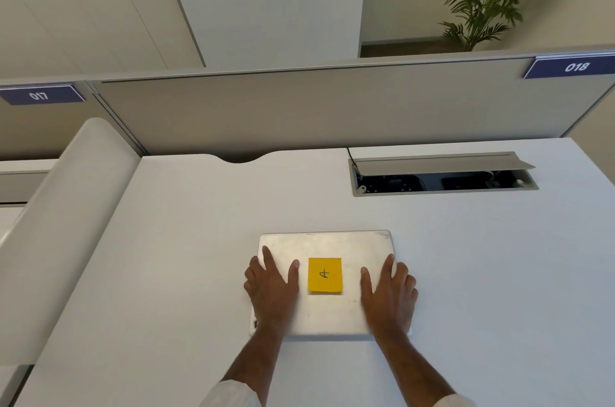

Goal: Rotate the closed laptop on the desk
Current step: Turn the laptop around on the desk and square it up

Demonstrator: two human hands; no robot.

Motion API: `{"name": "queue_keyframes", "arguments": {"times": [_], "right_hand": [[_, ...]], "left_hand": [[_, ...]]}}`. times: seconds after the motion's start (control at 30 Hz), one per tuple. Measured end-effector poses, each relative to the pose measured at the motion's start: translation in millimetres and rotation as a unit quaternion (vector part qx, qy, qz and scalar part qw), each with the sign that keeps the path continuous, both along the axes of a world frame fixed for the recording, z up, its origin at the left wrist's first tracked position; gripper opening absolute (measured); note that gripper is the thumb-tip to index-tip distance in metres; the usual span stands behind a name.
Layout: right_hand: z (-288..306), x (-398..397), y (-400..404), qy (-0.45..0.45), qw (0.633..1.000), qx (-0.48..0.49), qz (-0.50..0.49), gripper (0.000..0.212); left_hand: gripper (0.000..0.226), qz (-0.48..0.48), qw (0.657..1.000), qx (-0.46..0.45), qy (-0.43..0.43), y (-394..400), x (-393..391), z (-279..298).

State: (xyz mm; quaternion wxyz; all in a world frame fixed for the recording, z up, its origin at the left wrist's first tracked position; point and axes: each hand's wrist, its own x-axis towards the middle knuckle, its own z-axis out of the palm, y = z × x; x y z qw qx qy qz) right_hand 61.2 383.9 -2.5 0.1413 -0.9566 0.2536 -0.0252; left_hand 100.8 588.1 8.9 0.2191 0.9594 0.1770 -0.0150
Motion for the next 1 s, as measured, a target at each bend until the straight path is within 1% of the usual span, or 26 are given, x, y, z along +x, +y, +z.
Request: {"name": "queue_keyframes", "arguments": {"times": [0.17,0.67,0.77,0.83,1.0], "right_hand": [[-0.7,-0.4,0.3,0.0,1.0,-0.008,-0.001,0.066],[-3.0,1.2,0.9,-0.007,1.0,0.019,-0.001,0.066],[-4.2,0.7,-1.0,-0.017,1.0,0.019,-0.001,0.066],[-6.1,0.3,-2.3,-0.028,0.999,0.017,0.0,0.066],[-6.1,2.8,-3.1,-0.033,0.999,0.013,0.019,0.062]], "left_hand": [[0.076,0.005,1.0,0.012,0.002,-3.6,-3.5,-0.1],[0.072,-0.008,0.999,0.041,0.007,-7.6,-5.3,1.8],[0.073,-0.011,0.999,0.046,0.01,-7.2,-6.8,2.5],[0.073,-0.014,0.999,0.047,-0.003,-6.6,-7.8,1.3],[0.084,-0.049,0.997,0.039,-0.035,-3.0,-8.2,-0.2]]}}
